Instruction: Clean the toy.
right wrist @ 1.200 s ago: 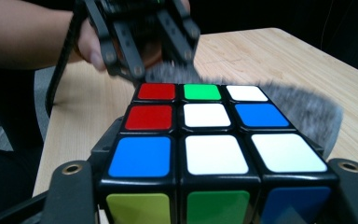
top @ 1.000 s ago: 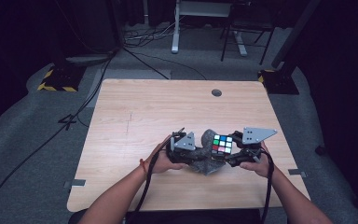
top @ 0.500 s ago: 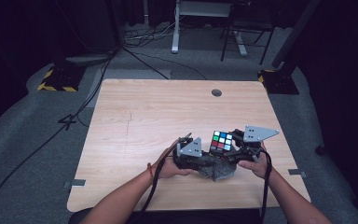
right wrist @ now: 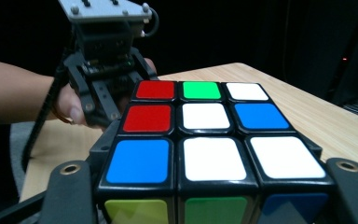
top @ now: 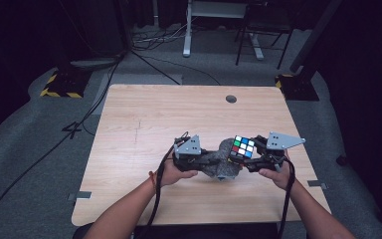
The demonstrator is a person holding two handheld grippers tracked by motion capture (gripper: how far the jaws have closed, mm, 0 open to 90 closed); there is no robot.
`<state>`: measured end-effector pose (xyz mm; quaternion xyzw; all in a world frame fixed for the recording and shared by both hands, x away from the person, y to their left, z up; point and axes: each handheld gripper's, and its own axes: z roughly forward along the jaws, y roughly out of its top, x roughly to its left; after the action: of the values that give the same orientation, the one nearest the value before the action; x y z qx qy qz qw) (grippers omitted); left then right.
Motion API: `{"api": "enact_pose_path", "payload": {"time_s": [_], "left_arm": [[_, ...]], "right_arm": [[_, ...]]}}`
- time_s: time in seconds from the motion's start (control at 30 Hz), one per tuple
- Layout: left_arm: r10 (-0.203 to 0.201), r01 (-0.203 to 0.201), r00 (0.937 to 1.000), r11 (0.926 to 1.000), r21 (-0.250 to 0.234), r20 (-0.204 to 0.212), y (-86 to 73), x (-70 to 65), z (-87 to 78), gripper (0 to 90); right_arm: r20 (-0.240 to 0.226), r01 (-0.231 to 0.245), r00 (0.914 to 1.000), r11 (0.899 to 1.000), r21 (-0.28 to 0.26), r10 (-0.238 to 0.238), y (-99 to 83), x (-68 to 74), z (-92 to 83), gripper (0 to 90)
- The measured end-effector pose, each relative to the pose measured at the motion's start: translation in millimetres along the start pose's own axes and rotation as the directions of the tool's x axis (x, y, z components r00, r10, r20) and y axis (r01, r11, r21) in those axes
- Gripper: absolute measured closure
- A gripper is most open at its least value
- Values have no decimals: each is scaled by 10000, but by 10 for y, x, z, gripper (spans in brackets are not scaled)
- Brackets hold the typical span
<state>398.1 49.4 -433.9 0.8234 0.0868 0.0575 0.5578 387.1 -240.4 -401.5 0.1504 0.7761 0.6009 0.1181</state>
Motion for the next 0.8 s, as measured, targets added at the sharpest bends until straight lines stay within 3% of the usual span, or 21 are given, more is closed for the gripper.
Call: {"api": "enact_pose_path", "payload": {"time_s": [0.1,0.2,0.3,0.43,0.47,0.6,0.63,0.8], "left_arm": [[-336,333,9994,9992,-206,-129,-20,67,-37,734],[-297,297,9993,9996,24,-224,-38,73,-19,734],[-175,174,9998,9994,305,19,-48,18,80,734],[156,-212,9969,9971,728,775,-52,-147,317,733],[156,-212,9969,9971,728,775,-52,-147,317,733],[80,-113,9955,9993,347,941,-29,-174,306,733],[-105,103,9962,9999,32,859,-14,-142,246,733],[-88,92,9978,9999,-57,658,-13,-114,187,734]], "right_arm": [[133,67,9999,10000,-61,-66,11,-2,-19,336],[158,109,9998,9997,-228,-105,28,12,-23,336],[67,160,9999,9992,-354,-157,42,28,-14,336],[-186,226,9996,9991,-369,-233,49,77,42,335],[-186,226,9996,9991,-369,-233,49,77,42,335],[-275,162,9995,9994,-290,-170,20,77,61,335],[-363,57,9993,9997,-255,-66,2,69,69,335],[-330,51,9994,9994,-356,-63,-8,71,87,335]]}}
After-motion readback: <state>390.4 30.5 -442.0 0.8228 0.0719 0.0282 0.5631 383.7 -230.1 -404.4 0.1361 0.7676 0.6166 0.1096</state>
